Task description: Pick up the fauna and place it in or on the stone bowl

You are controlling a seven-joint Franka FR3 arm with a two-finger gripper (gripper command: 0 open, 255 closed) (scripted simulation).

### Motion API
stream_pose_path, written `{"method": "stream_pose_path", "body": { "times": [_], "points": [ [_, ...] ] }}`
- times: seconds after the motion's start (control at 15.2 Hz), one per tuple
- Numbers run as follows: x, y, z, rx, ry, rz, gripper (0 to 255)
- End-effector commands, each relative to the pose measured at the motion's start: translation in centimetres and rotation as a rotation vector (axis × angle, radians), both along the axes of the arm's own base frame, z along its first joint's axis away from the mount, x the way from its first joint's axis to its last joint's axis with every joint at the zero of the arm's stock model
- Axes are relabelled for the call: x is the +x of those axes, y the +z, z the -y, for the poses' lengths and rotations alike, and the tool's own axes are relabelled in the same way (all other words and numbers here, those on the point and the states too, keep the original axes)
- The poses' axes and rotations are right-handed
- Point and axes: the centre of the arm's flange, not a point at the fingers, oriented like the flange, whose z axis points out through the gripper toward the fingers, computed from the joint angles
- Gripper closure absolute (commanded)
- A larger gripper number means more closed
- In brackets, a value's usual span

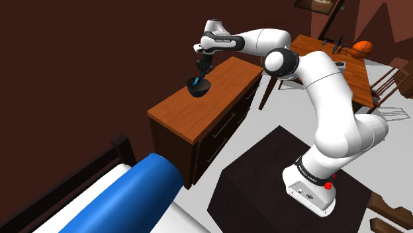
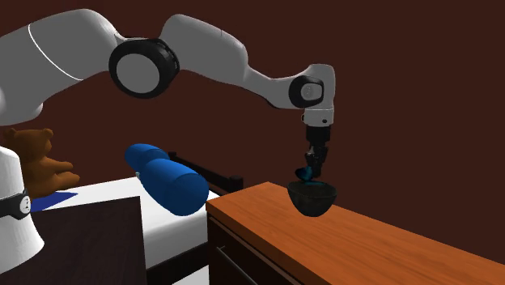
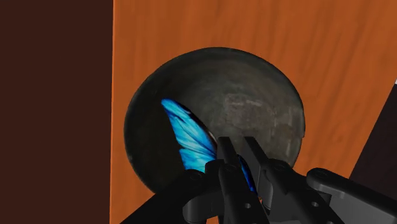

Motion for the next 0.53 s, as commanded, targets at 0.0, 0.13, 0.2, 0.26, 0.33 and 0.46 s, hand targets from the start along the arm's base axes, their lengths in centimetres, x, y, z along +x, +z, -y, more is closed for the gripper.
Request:
{"method": "stream_pose_path", "body": {
  "times": [0.0, 0.13, 0.2, 0.26, 0.33, 0.46],
  "points": [
    [0.1, -1.0, 0.1, 0.000, 0.000, 0.001, 255],
    [0.1, -2.1, 0.1, 0.000, 0.000, 0.001, 255],
    [0.1, -2.6, 0.1, 0.000, 0.000, 0.001, 255],
    [0.1, -3.1, 0.1, 0.000, 0.000, 0.001, 255],
    [0.1, -3.6, 0.1, 0.000, 0.000, 0.001, 255],
    [0.1, -4.7, 0.1, 0.000, 0.000, 0.001, 255]
  ]
}}
